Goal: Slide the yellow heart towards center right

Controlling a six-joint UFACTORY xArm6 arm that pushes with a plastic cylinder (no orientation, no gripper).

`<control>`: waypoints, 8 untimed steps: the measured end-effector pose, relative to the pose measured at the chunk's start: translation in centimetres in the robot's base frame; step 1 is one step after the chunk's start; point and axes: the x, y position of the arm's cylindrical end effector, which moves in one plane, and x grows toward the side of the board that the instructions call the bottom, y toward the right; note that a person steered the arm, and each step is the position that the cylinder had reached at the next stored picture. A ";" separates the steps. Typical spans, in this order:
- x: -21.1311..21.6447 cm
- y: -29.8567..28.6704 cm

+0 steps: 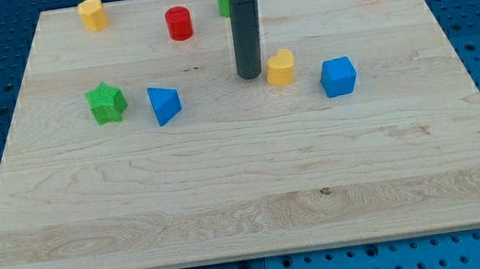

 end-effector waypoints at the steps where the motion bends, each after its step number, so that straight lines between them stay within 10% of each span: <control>1: 0.7 0.1; 8: -0.4 3.1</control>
